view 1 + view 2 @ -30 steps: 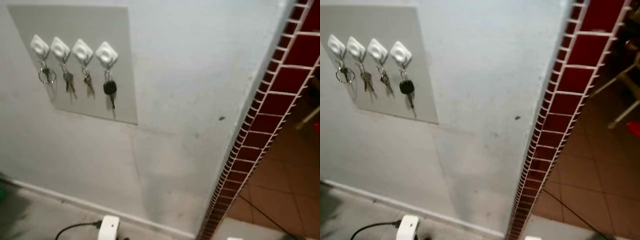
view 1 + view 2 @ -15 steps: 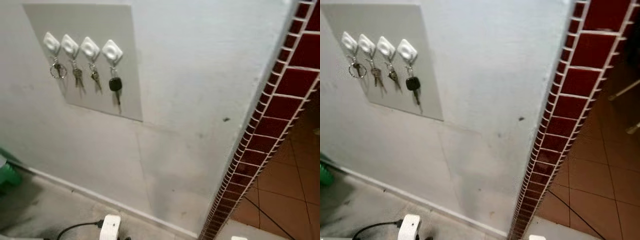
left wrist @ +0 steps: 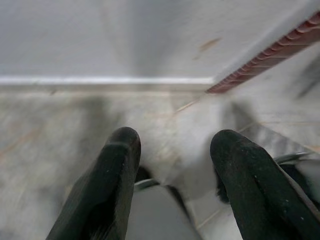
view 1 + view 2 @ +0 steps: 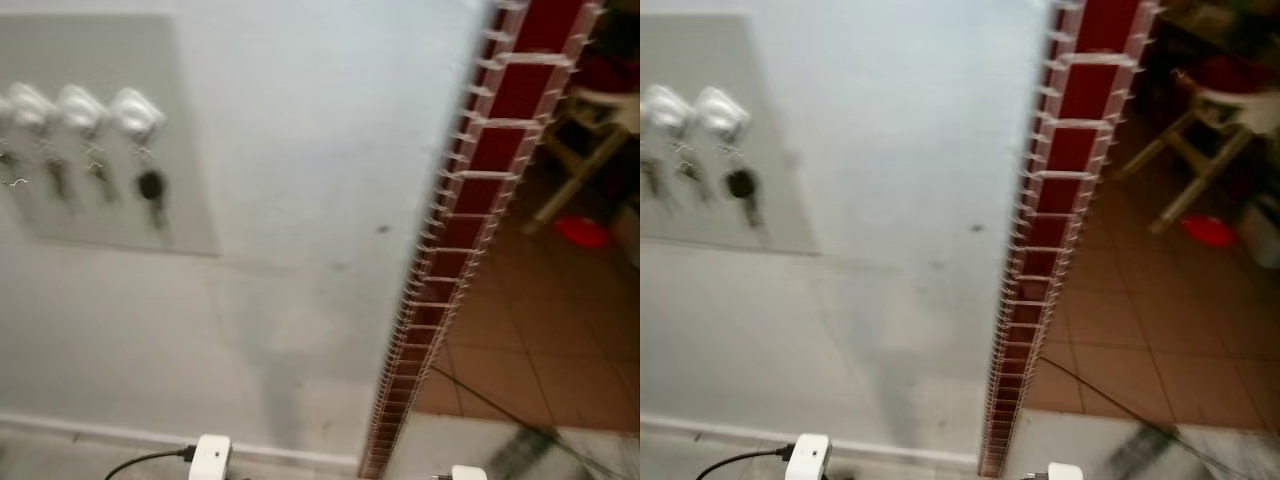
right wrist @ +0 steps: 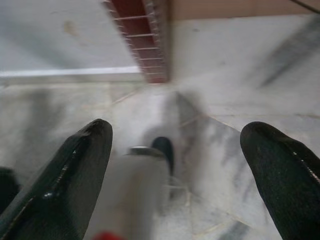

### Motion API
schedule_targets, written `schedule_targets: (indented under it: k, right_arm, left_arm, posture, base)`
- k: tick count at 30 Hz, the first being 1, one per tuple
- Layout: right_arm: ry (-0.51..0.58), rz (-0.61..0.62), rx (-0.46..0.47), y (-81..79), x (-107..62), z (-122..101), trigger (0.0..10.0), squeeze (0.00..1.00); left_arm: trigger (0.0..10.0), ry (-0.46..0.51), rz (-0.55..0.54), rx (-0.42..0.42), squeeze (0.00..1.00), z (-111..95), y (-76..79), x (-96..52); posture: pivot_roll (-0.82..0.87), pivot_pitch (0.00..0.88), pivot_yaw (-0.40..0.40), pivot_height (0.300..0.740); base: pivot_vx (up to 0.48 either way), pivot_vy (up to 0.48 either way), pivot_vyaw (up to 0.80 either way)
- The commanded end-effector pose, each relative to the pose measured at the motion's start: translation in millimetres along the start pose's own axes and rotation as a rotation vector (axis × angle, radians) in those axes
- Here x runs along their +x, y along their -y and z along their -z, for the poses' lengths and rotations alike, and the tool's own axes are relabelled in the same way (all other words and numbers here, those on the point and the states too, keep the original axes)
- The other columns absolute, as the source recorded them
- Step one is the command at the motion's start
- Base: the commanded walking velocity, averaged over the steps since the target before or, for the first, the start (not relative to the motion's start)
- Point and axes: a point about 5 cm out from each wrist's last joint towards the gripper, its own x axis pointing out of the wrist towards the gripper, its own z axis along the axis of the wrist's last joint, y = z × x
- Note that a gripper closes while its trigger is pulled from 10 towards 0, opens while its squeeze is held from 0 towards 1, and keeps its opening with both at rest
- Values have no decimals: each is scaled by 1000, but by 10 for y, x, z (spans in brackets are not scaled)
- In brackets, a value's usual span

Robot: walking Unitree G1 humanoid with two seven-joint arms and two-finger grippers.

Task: Hang keys on a hook

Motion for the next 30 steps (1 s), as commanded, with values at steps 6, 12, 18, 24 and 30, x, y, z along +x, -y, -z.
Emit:
schedule_targets:
  k: [6,12,18,24,30]
  right_arm:
    - [4,-10,10,-67,12,-7,10000,0]
    - [4,-10,10,-63,13,-10,10000,0]
    - [-10,-7,3,-62,12,4,10000,0]
    - [-32,12,7,-46,10,29,10000,0]
    - [-33,4,-4,-55,10,29,10000,0]
  left_arm:
    - [10000,-19,-35,10,0,39,-109,-31]
    - [10000,-19,-35,13,0,37,-107,-30]
    - [10000,-19,-33,12,0,38,-99,-28]
    - [10000,-19,-30,12,0,38,-89,-26]
    - [10000,-18,-27,13,0,38,-87,-26]
  posture:
    - [-85,0,20,740]
    - [-86,0,19,740]
    - [-86,0,16,740]
    - [-86,0,16,740]
    - [-88,0,17,740]
  base:
    - [0,0,0]
    - [0,0,0]
    - [0,0,0]
    - [0,0,0]
    - [0,0,0]
